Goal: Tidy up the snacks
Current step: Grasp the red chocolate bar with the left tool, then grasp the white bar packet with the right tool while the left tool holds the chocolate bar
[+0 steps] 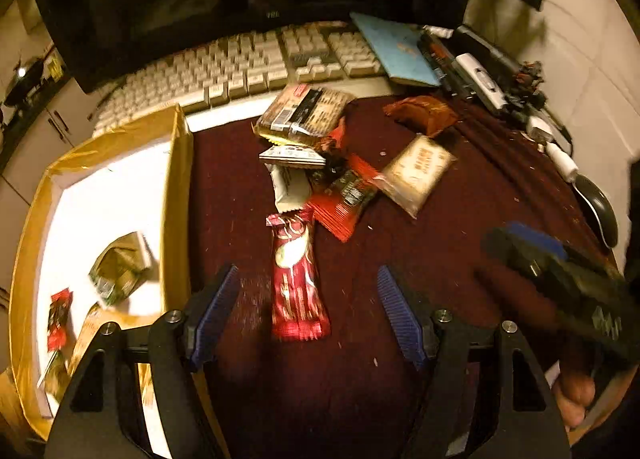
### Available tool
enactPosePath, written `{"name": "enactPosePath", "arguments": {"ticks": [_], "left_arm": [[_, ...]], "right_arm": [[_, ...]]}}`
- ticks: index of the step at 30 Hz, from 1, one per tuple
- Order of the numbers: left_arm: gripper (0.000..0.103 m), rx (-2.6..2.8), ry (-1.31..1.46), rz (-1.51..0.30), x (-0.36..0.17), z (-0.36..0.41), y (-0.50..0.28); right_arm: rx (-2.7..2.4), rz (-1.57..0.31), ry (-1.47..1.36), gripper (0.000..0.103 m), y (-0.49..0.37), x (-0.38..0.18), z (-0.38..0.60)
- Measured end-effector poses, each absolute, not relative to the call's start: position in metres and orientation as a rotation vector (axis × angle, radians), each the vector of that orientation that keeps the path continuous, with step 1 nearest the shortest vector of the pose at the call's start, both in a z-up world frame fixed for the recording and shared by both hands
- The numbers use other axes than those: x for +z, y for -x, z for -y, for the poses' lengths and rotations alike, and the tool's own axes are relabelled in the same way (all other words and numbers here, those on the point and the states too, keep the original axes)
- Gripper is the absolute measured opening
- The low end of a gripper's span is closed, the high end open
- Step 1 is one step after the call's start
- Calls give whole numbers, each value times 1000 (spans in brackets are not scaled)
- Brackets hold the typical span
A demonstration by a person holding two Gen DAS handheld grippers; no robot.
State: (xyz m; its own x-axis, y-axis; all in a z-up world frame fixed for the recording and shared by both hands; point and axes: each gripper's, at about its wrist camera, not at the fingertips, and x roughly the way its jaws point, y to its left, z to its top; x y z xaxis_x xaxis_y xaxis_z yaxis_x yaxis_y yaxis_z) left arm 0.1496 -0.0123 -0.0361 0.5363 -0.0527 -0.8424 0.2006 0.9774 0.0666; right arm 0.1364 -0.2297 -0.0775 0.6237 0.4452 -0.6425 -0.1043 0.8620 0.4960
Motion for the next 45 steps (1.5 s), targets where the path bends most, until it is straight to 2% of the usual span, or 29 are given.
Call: {"name": "enactPosePath", "arguments": {"ticks": [4, 8, 10, 11, 17, 22, 32, 38, 39, 42, 45], "left_arm": [[53, -126, -158, -1075, -55, 13, -170], [46, -101, -160, -1105, -65, 16, -173], [27, -104, -164, -1098, -66, 19, -169], [25, -111, -159, -1094, -66, 19, -166], [24, -134, -109, -1043, -61, 10, -140], [24, -197, 56, -974, -52, -13, -106], [24, -136, 189, -823, -23, -50, -71], [24, -122, 239, -819, -23, -69, -65], [24, -124, 239, -818, -22, -71, -64], [24, -126, 244, -811, -22, -75, -60], [24, -124, 255, -809, -21, -77, -57]], "right_arm": [[332, -840, -427, 66, -127, -79, 232], [336, -840, -413, 66, -124, -79, 231], [331, -843, -399, 67, -121, -78, 230], [324, -846, -390, 67, -121, -78, 228], [292, -843, -355, 70, -122, -77, 221], [280, -872, -377, 73, -130, -76, 220], [146, -988, -440, 70, -218, -71, 194], [-36, -992, -273, 69, -244, -71, 164], [-61, -994, -237, 65, -246, -72, 160], [-99, -982, -161, 45, -242, -73, 158], [-82, -963, -126, 37, -226, -74, 167]]}}
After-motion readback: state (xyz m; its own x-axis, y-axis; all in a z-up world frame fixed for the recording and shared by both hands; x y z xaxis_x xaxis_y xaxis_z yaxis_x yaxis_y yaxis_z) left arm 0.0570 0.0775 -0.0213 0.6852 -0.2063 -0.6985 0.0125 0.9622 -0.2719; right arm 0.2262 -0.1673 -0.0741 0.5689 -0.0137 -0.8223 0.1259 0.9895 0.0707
